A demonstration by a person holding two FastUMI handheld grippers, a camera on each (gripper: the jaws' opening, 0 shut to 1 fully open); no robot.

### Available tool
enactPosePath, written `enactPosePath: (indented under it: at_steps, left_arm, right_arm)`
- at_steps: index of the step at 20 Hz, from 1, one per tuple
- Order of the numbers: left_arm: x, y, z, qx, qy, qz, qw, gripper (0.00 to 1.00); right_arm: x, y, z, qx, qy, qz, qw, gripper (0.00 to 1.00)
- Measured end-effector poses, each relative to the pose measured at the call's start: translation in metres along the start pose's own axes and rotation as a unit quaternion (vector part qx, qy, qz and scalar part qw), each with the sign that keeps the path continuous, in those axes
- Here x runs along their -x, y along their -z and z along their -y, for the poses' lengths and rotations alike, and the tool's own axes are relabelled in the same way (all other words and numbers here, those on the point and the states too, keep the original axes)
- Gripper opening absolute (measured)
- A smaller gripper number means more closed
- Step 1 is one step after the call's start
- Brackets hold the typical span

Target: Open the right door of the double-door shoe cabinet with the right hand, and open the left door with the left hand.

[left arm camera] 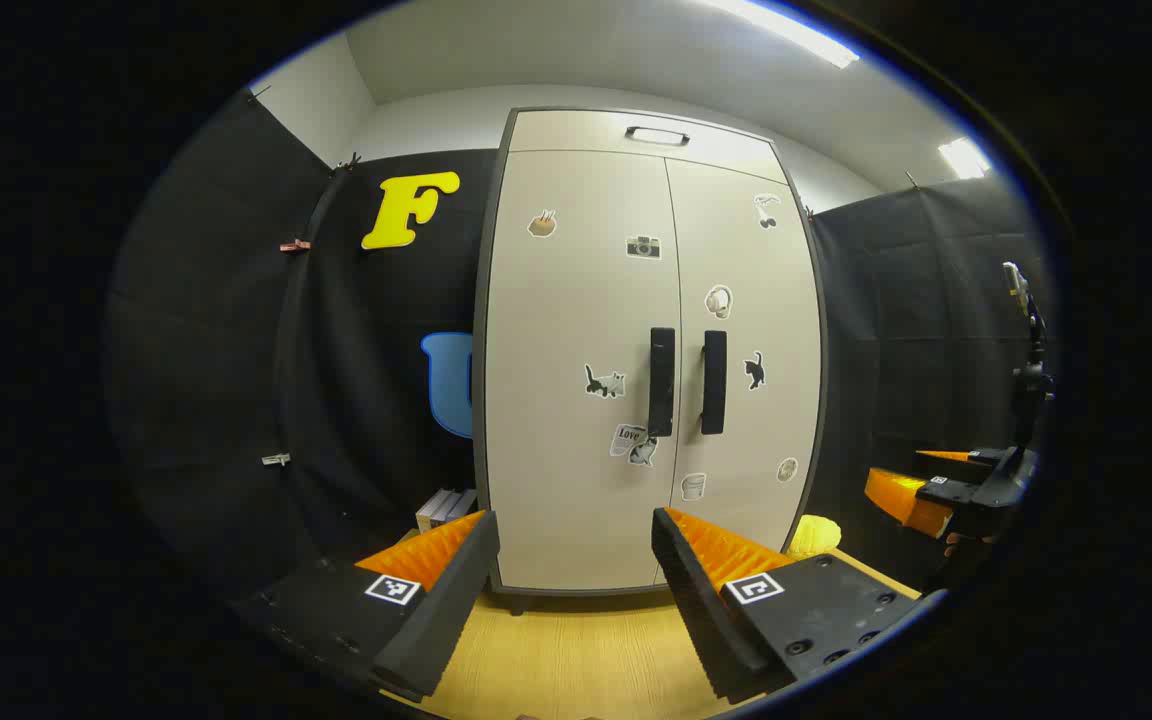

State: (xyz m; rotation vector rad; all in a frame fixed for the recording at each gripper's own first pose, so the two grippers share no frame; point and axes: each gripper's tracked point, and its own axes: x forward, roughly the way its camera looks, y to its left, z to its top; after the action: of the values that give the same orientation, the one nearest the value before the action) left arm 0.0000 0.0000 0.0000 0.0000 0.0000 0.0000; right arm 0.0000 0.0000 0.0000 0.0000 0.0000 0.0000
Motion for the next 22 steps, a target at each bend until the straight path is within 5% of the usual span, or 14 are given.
enactPosePath:
  at_steps: [6,14,22]
  left_arm:
    - [-0.008,0.003,0.004,-0.014,0.015,-0.001,1.0,0.95]
    - [-0.006,-0.016,0.004,0.033,0.015,0.009,0.999,0.95]
    - [0.011,-0.005,-0.011,0.026,0.004,0.003,1.0,0.95]
  right_arm:
    - [-0.011,0.008,-0.008,0.003,-0.002,-0.012,1.0,0.98]
    - [-0.014,-0.027,-0.011,-0.007,-0.001,0.019,1.0,0.98]
    - [-0.029,-0.068,-0.048,-0.001,-0.047,0.032,0.998,0.98]
